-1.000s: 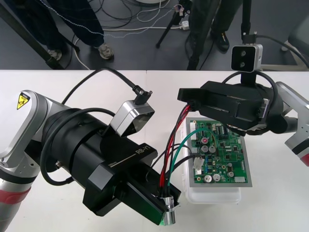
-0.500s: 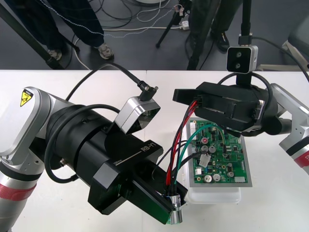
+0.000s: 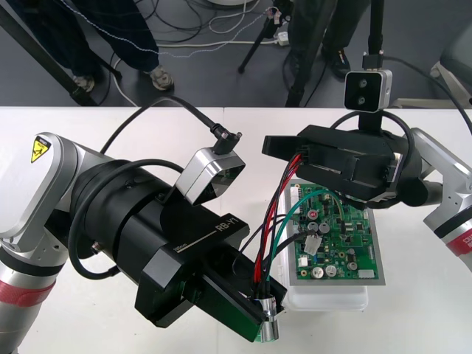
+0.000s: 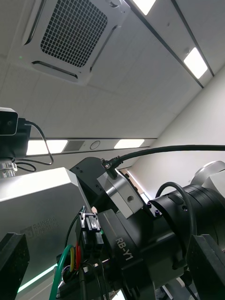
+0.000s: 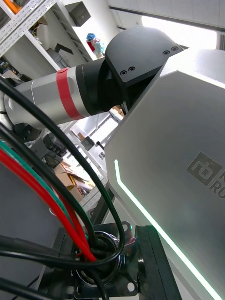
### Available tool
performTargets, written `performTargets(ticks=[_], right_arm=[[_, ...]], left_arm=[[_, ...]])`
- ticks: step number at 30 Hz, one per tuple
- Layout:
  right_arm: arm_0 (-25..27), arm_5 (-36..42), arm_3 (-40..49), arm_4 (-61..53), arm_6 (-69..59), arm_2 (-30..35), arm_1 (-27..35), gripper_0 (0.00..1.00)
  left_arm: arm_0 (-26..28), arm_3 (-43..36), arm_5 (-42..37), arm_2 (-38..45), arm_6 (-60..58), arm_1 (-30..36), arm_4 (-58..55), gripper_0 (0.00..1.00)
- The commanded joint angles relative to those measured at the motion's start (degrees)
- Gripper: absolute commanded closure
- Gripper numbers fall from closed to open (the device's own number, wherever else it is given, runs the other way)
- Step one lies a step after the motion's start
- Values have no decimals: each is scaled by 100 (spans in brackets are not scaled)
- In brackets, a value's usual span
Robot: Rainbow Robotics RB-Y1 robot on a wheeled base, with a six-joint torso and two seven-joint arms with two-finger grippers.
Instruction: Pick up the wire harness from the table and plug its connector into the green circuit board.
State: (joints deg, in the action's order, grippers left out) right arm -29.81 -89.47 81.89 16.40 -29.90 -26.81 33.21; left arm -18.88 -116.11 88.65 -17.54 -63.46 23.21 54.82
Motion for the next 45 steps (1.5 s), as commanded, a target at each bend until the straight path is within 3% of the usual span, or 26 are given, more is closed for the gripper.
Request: performTargets(ticks=[1, 2, 3, 31, 32, 34, 36, 37, 45], right_arm=[[36, -53, 143, -49, 160, 44, -113, 56], [36, -53, 143, -40, 160, 44, -122, 97], [36, -53, 152, -49, 160, 44, -122, 100], [36, -53, 178, -40, 371, 44, -184, 100], [36, -53, 169, -40, 371, 44, -175, 100], [45, -53, 169, -49, 371, 44, -175, 100], [45, -53, 178, -49, 371, 44, -175, 100], [45, -53, 169, -49, 371, 44, -175, 100], [45, -53, 169, -66, 371, 44, -140, 100]], left_arm=[[-204, -34, 135, -48, 62, -132, 11, 100], [-213, -34, 135, -57, 62, -132, 11, 100], [-213, -34, 135, -57, 62, -132, 11, 100], [-204, -34, 135, -48, 44, -71, -6, 99], [-204, -34, 135, -57, 35, -53, -6, 76], [-204, -34, 135, -57, 18, -18, 11, 21], [-195, -34, 135, -48, 9, 9, 20, 5], [-187, -34, 135, -48, 27, 35, 47, 0], [-187, -43, 135, 4, 211, 44, 504, 0]])
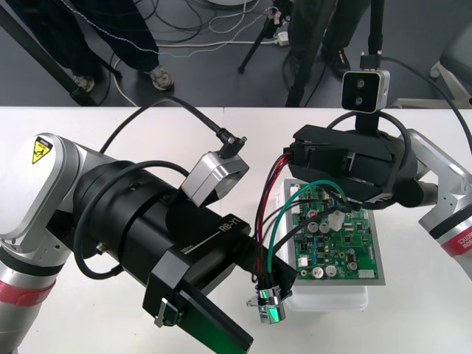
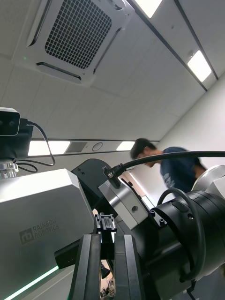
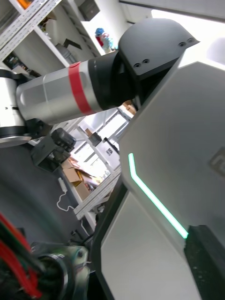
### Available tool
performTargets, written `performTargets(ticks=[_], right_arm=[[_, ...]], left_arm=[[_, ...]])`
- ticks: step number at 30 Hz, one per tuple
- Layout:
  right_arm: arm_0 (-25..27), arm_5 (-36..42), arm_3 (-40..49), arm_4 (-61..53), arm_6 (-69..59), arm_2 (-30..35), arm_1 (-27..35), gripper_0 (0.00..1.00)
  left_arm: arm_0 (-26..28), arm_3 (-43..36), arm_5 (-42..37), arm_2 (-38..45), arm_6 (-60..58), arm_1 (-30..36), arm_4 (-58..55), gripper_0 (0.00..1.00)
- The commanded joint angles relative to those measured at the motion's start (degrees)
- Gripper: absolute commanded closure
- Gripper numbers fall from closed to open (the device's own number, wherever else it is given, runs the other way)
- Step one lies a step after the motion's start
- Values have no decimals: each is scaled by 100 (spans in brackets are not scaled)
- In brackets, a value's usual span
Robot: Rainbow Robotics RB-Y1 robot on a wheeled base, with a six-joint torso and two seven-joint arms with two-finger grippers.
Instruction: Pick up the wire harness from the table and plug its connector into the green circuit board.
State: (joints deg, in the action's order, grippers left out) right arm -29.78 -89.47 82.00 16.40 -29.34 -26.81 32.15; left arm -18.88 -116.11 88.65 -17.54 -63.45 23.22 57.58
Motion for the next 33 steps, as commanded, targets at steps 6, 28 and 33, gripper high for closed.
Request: performTargets(ticks=[6, 28, 33], right_arm=[[43, -53, 167, -102, 315, 44, 54, 100], [1062, -53, 844, -497, 412, 589, 1276, 100], [1423, -53, 1072, -497, 508, 985, 1539, 100]], left_arm=[[-177, -35, 73, 453, 245, 42, 719, 0], [192, -52, 56, 2545, 271, 517, 1466, 0], [385, -52, 47, 2791, 966, 552, 1677, 0]])
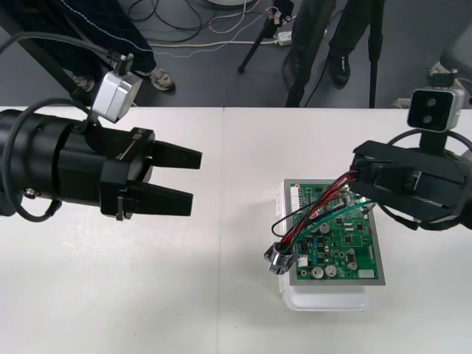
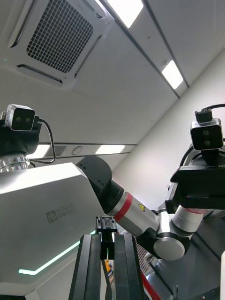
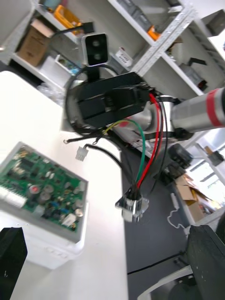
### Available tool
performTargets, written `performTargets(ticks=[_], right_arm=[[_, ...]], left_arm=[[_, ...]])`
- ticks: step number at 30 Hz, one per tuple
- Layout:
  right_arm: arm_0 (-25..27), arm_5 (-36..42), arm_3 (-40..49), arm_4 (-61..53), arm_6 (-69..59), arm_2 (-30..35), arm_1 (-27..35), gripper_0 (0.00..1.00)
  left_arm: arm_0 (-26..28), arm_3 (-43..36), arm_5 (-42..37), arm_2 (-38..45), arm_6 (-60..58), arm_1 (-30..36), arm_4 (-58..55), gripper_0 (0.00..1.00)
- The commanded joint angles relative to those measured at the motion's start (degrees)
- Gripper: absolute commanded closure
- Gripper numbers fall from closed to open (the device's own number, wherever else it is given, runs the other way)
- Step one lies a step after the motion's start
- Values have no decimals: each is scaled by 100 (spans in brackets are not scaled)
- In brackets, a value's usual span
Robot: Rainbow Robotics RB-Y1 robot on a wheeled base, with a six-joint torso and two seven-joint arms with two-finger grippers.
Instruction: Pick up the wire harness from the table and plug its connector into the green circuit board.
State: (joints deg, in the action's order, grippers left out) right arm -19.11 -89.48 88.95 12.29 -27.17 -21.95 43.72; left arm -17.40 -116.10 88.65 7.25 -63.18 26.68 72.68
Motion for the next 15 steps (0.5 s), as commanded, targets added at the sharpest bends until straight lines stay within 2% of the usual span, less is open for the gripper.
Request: performTargets(ticks=[1, 9, 15], right_arm=[[390, -52, 430, -86, 300, 552, 418, 100], [707, -52, 905, 266, 520, 1228, 646, 100], [733, 475, 993, 283, 704, 1307, 804, 100]], left_arm=[[254, -53, 38, 321, 1027, 206, 176, 0], [483, -53, 73, 479, 2187, -136, 211, 0], [378, -53, 135, 655, 2626, -664, 370, 0]])
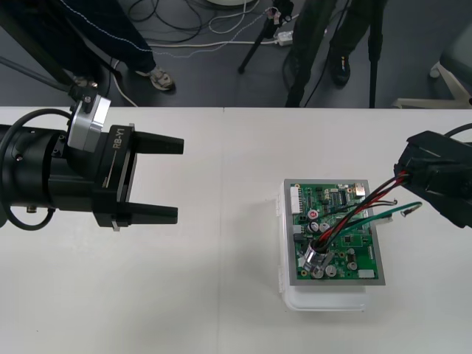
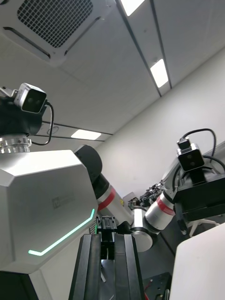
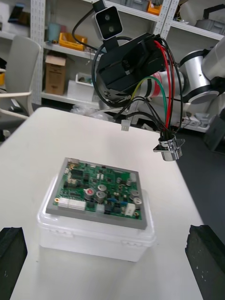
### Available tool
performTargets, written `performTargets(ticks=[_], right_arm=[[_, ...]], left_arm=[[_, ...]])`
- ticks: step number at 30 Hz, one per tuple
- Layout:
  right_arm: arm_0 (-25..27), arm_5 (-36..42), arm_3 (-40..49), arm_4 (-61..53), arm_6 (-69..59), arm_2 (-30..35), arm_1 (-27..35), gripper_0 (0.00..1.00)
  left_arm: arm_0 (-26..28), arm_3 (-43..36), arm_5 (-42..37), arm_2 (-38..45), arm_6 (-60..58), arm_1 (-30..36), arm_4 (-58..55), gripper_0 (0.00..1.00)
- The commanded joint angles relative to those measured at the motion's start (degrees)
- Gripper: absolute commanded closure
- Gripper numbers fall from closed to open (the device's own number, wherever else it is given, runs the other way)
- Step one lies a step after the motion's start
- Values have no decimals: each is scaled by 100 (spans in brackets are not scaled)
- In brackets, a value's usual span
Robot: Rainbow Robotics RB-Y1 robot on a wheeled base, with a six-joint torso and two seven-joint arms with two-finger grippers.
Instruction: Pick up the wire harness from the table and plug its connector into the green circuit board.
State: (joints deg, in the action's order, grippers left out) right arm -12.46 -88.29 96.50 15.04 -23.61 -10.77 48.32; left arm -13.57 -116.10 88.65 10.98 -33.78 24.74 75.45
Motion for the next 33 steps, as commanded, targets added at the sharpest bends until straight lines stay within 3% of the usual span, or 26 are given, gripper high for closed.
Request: performTargets(ticks=[1, 10, 17, 33], right_arm=[[86, 426, 264, 7, 366, 189, 371, 100], [455, 1798, 835, 60, 981, 277, 644, 100], [516, 2149, 897, 456, 1605, 338, 644, 100], [841, 3714, 2083, 1607, 1904, 374, 556, 100]], left_arm=[[-14, -53, 135, 291, -305, -514, 93, 0], [-181, -53, 135, 256, -59, -919, 119, 0], [-427, -53, 135, 221, 73, -936, 119, 0], [-778, 281, 73, -210, 196, -954, 348, 0]])
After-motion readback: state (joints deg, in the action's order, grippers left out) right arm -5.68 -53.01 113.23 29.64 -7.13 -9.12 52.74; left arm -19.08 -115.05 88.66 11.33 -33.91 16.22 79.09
